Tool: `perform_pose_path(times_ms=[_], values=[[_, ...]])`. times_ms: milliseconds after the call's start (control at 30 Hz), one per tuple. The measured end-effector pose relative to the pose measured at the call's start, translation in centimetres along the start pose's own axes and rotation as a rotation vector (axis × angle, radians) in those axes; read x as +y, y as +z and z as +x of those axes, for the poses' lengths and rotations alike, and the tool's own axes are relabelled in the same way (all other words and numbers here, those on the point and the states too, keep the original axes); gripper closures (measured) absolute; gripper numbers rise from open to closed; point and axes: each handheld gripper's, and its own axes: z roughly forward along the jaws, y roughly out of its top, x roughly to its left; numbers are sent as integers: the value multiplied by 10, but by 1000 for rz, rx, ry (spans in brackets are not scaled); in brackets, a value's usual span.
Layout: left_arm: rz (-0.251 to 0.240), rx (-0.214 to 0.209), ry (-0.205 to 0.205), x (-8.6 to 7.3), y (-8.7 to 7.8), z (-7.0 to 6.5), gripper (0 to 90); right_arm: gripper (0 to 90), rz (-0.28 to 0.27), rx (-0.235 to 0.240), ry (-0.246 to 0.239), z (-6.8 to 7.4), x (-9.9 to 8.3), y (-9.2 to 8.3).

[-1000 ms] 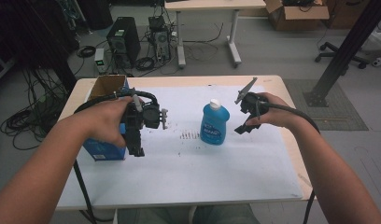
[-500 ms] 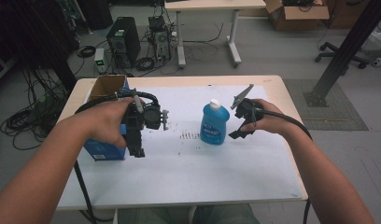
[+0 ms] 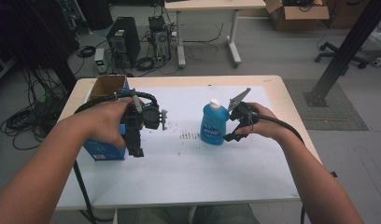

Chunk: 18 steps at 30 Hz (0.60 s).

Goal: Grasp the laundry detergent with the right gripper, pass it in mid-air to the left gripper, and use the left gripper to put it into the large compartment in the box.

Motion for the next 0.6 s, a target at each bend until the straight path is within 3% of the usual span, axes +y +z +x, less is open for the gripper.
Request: perform_pose_path(times_ms=[600], values=[[6,-4,2,1,1,1,4,41,-106,14,12,4,-8,11]])
